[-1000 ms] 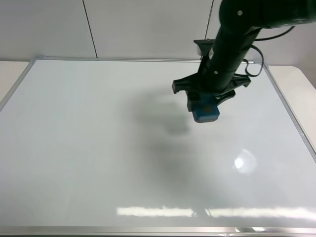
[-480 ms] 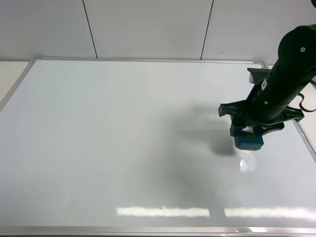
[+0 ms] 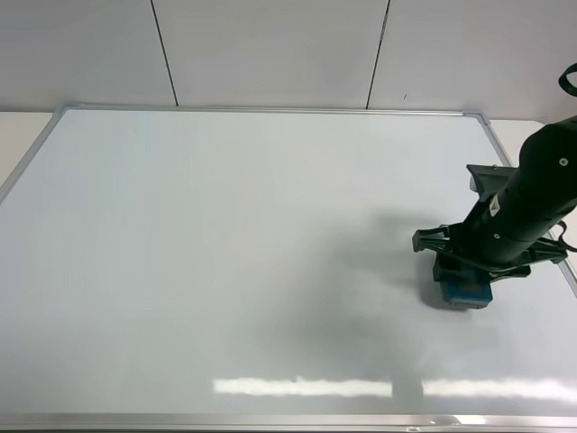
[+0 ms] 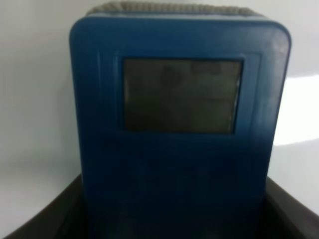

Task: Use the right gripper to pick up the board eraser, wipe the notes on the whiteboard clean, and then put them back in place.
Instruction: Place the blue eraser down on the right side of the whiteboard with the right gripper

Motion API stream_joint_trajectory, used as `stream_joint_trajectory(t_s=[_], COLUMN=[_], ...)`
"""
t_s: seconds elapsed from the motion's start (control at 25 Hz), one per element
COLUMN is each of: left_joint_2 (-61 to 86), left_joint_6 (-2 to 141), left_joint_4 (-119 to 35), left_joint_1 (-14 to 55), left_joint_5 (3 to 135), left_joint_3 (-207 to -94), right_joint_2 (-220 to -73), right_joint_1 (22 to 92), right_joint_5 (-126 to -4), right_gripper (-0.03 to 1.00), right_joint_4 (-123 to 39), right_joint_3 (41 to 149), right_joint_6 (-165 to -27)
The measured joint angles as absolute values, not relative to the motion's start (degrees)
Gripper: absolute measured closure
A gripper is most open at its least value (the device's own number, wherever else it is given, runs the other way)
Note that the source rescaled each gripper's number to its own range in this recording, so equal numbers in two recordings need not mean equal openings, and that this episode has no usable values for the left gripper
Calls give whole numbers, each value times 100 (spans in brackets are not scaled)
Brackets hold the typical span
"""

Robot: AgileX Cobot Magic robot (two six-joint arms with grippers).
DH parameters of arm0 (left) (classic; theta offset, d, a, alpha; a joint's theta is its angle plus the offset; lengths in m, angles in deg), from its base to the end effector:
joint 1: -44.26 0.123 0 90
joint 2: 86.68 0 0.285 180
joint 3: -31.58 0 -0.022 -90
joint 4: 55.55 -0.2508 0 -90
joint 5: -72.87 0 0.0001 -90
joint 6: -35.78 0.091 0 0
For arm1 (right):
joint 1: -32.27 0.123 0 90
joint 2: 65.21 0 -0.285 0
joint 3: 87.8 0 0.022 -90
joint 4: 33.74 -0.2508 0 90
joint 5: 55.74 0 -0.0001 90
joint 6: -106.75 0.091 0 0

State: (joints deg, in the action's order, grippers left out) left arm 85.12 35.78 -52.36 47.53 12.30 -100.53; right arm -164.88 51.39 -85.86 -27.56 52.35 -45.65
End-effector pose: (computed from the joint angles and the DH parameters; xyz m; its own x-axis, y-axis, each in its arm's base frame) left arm -0.0047 -0.0047 0.2810 -0.4468 -0.0529 -0.8931 -0.0260 0.9986 -0.0462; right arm 0.2320 0.0752 0.1381 -0.9801 0.0604 -0.1889 0.0576 0.9981 0.0199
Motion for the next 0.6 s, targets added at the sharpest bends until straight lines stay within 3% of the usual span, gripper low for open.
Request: stream_joint_trajectory(t_s=[0.52, 0.56, 0.6], left_joint_2=[8512, 8512, 8512], left_joint_6=[3578, 3578, 3578], left_joint_4=[-5236, -5236, -5236], left_joint_1=[4753, 4753, 4753], left_joint_5=[1230, 1230, 1230], left_joint_3=[-10053, -10053, -10053], right_joint_2=[-16488, -16488, -16488], right_joint_1=[5120, 5120, 5120], right_joint_5=[-8530, -8517, -8487], right_gripper=[95, 88, 72], right_joint_4=[-2749, -2749, -2749], right_joint_3=[5202, 5202, 5202], right_joint_6=[-4541, -4541, -4525])
